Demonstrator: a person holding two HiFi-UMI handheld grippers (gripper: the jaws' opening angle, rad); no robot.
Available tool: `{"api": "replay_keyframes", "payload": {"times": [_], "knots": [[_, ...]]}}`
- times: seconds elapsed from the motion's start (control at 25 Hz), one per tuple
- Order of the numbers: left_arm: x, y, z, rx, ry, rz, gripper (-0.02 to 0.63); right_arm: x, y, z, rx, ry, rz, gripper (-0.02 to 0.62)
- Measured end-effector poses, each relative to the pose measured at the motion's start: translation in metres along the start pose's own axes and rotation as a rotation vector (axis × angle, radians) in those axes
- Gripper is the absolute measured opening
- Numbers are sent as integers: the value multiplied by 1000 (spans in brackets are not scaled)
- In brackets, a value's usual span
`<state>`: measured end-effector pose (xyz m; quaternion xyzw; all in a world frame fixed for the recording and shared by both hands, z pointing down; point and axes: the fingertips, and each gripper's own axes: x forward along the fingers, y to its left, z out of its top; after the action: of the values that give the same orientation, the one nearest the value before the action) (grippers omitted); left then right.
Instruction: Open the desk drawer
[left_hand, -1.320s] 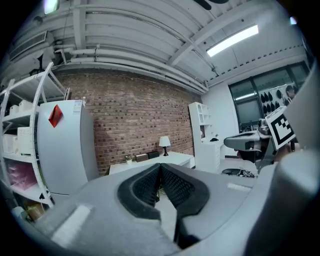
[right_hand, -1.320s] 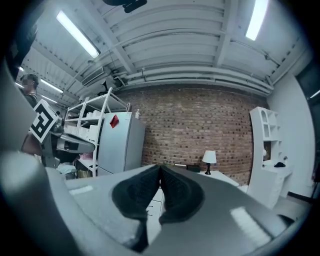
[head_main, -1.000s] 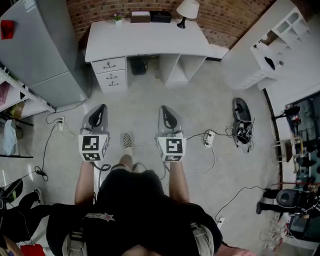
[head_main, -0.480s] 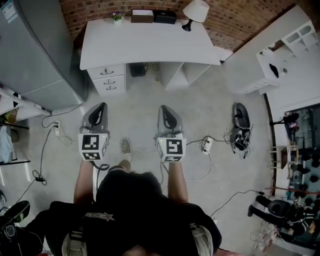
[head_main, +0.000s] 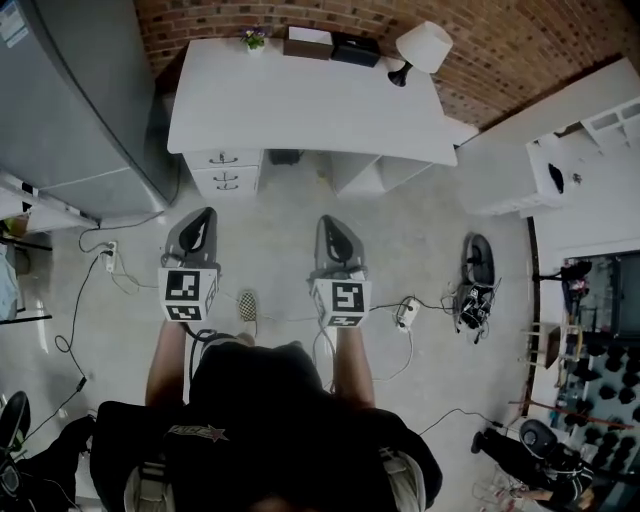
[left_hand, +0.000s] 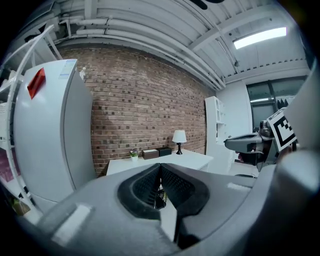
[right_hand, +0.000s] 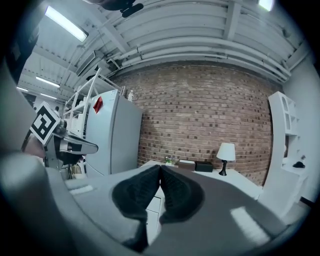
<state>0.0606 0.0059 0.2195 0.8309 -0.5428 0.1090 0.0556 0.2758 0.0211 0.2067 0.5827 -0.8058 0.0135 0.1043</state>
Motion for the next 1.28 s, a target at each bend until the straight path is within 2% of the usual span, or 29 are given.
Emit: {"api": "replay_keyframes", "payload": {"times": [0.28,0.56,0.88,1.28], "knots": [[22,45,-13,-20,20,67,11,63,20,-2,-11,4,75,5],[14,83,-18,-39,29,145,11,105,57,4,-33,-8,165,5],[-3,111,-25,-63,22,240,11,132,83,3,-69,-4,245,5],[9,125,-55,-108,74,354,11,186,88,-32,-95,43,351,5]]}}
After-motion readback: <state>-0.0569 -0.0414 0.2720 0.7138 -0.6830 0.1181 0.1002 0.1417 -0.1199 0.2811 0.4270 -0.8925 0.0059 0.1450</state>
